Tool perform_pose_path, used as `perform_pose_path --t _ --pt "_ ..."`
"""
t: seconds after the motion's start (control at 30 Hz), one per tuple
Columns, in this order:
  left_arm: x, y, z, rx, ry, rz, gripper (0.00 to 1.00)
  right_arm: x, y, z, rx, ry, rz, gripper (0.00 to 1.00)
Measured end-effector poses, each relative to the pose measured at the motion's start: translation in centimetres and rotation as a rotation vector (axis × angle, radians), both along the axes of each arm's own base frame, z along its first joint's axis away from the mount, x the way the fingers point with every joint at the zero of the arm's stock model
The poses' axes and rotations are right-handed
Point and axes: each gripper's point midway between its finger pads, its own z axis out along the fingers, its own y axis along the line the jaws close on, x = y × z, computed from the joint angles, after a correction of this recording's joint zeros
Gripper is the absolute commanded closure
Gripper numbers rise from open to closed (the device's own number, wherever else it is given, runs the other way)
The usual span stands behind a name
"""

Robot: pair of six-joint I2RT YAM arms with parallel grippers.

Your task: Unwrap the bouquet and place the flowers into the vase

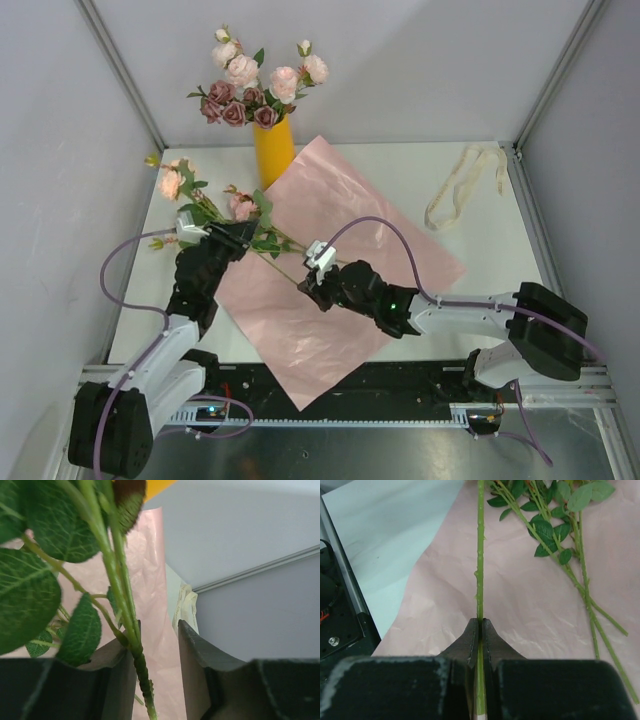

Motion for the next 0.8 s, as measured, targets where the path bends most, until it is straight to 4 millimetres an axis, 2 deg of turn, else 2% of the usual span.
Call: perform_pose_path --t 0.17,0.23,0.3,0.37,0.47,0.53,0.57,0.67,0.7,0.77,0.8 --pt "-0.5 0.1 0.3 0.017 -0.005 -0.004 0.6 0.3 -0.7 -1.9 0.005 0.052 -0.035 1.0" --pt "-0.7 0.1 0.1 0.027 0.003 -0.004 0.66 0.6 -1.1 -2.5 0.008 0.071 -0.053 1.0" --pt "-0.9 0.2 -0.2 0.037 0.014 -0.005 0.85 0.8 -1.2 -2.7 0.017 0.088 -0.068 1.0" --pt "-1.1 0.3 -0.4 0.049 0.02 -0.004 0.96 0.9 -1.2 -2.8 0.028 0.099 -0.074 1.0" --pt "-1.2 0.4 -0.5 0.065 0.019 -0.003 0.99 0.8 -1.1 -2.7 0.04 0.108 -0.077 1.0" --pt "-1.2 0.5 -0.3 0.078 0.015 -0.003 1.0 0.8 -1.1 -2.7 0.047 0.113 -0.079 0.96" --pt "-1.1 0.5 -0.1 0.087 0.012 -0.003 1.0 0.8 -1.1 -2.6 0.05 0.114 -0.079 0.89" --pt "-1.0 0.3 0.9 0.132 -0.014 -0.018 1.0 0.9 -1.0 -2.3 0.067 0.119 -0.085 0.52" --pt "-0.9 0.4 1.6 0.154 -0.034 -0.02 1.0 0.9 -1.0 -2.3 0.067 0.123 -0.09 0.42" --pt "-0.7 0.4 3.7 0.197 -0.086 -0.019 1.0 0.8 -1.4 -2.3 0.062 0.133 -0.103 0.13" --pt "-0.6 0.5 4.8 0.218 -0.115 -0.016 1.0 0.8 -1.7 -2.0 0.063 0.136 -0.11 0.07"
